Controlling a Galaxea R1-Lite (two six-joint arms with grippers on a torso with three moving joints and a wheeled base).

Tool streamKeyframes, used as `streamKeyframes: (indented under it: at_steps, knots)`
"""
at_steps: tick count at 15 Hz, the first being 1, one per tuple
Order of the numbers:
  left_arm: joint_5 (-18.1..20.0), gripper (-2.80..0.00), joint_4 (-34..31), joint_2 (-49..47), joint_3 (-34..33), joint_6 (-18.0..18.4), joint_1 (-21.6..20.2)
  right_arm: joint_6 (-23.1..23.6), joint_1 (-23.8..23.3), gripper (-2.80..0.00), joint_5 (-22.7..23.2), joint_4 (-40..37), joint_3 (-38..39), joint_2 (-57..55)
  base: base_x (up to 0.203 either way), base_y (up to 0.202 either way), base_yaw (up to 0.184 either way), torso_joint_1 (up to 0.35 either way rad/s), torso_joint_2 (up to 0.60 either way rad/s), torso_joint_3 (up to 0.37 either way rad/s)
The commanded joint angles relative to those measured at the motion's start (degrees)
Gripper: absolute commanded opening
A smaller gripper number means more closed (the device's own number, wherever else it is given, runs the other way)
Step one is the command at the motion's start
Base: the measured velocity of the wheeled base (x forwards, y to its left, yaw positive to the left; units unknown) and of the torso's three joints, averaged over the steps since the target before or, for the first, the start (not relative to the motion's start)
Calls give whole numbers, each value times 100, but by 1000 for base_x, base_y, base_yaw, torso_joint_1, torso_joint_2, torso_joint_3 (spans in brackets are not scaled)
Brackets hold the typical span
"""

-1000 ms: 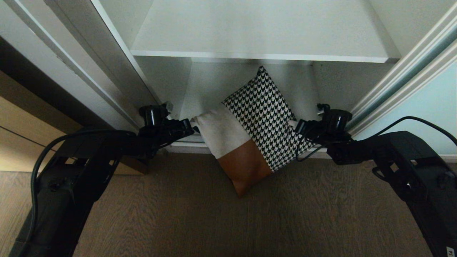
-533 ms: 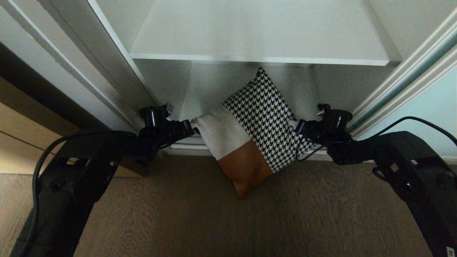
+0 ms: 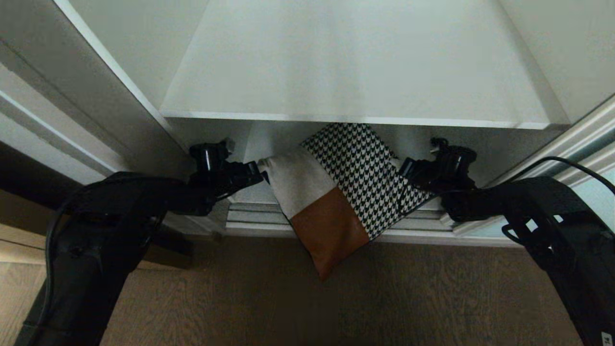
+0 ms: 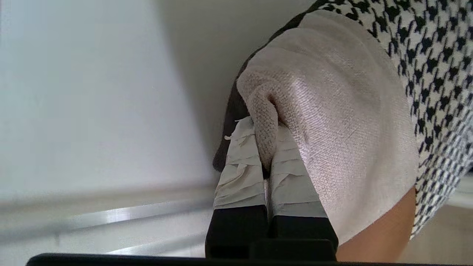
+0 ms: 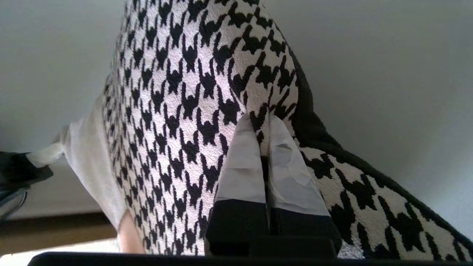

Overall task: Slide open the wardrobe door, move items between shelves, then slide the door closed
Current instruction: Place the pillow on the lower shelf

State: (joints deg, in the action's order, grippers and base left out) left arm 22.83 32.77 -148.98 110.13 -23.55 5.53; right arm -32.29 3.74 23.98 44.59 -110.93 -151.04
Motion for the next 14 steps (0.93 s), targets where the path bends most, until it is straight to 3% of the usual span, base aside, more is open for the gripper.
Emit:
streamKeyframes:
  at_steps: [1,6,9,14]
  knots:
    - [-116,-280,48,42,-27,15,11,-14,12,-280,19,32,2,-13,177,0,3,7,2,3]
    - [-737,-280,305,134,-62,25,42,-15,12,-280,19,32,2,-56,25,0,0,1,2,0]
    - [-764,-280,-246,355,58,23,44,-23,24,-280,10,41,23,-92,0,0,0,0,0,0]
    - [-1044,-280,-379,672,61,6,62,12,49,-280,22,403,650,119,0,0,0,0,0,0]
